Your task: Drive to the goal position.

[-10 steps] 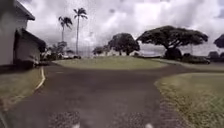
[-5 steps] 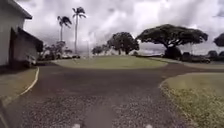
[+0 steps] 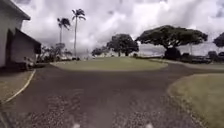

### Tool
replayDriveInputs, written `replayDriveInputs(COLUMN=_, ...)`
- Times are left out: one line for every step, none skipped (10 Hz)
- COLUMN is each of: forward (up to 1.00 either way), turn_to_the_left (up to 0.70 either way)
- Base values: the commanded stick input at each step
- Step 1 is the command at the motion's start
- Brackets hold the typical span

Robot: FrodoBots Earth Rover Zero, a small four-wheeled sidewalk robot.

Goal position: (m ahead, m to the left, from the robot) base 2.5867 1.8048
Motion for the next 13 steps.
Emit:
replayDriveInputs(forward=0.7, turn_to_the_left=0.0)
replayDriveInputs(forward=0.7, turn_to_the_left=0.0)
replayDriveInputs(forward=0.7, turn_to_the_left=0.0)
replayDriveInputs(forward=0.7, turn_to_the_left=0.0)
replayDriveInputs(forward=0.7, turn_to_the_left=0.0)
replayDriveInputs(forward=0.7, turn_to_the_left=0.0)
replayDriveInputs(forward=0.7, turn_to_the_left=0.0)
replayDriveInputs(forward=0.46, turn_to_the_left=-0.04)
replayDriveInputs(forward=0.0, turn_to_the_left=-0.26)
replayDriveInputs(forward=0.0, turn_to_the_left=-0.7)
replayDriveInputs(forward=0.0, turn_to_the_left=-0.7)
replayDriveInputs(forward=0.0, turn_to_the_left=-0.7)
replayDriveInputs(forward=0.0, turn_to_the_left=-0.7)
